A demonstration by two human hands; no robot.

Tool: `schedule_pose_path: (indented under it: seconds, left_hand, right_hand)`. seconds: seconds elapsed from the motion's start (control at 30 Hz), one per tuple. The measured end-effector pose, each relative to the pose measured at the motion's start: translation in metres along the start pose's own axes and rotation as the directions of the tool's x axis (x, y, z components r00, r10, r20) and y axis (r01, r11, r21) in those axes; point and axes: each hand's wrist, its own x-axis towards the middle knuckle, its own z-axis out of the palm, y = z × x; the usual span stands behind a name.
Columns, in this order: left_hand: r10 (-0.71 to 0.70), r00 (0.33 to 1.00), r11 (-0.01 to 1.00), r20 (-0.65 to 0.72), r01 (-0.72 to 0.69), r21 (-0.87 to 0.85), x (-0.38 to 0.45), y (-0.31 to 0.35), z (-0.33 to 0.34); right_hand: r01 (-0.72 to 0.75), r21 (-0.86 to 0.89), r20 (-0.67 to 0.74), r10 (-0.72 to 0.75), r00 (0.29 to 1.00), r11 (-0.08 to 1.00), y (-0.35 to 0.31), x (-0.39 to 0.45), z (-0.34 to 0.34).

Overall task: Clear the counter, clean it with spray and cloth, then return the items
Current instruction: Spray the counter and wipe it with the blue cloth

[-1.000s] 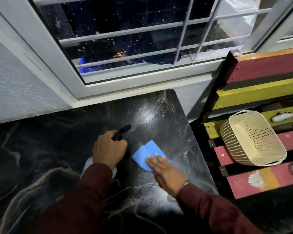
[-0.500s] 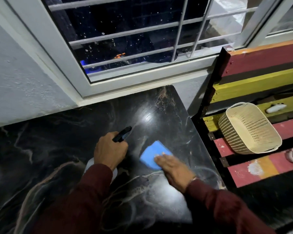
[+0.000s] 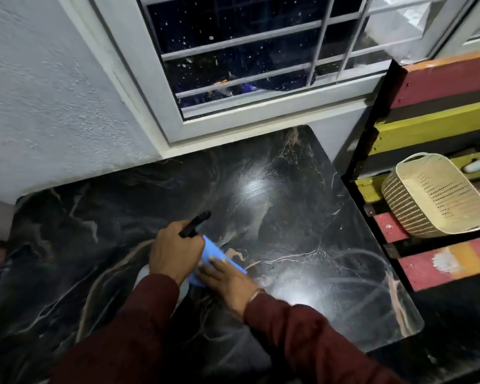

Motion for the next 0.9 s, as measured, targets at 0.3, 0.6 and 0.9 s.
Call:
schedule_pose_path:
  seconds: [0.3, 0.6, 0.9]
  left_hand:
    - [0.053, 0.999, 0.999, 0.002, -0.053, 0.007, -0.012, -0.027, -0.018]
    - [0.127, 0.987, 0.992, 0.095, -0.127, -0.007, -0.023, -0.004, 0.000]
    - [0.139, 0.977, 0.990, 0.160, -0.135, -0.036, -0.015, 0.036, 0.048]
  right_hand:
    - [-0.842, 0.303, -0.371, 0.869, 0.327, 0.446, 0.132, -0.111, -0.065]
    - [-0.252, 0.047, -0.205, 0.256, 0.945, 0.967, 0.003, -0.093, -0.001]
    - [-0.821, 0.302, -0.352, 0.858, 0.375, 0.484, 0.092, -0.163, -0.032]
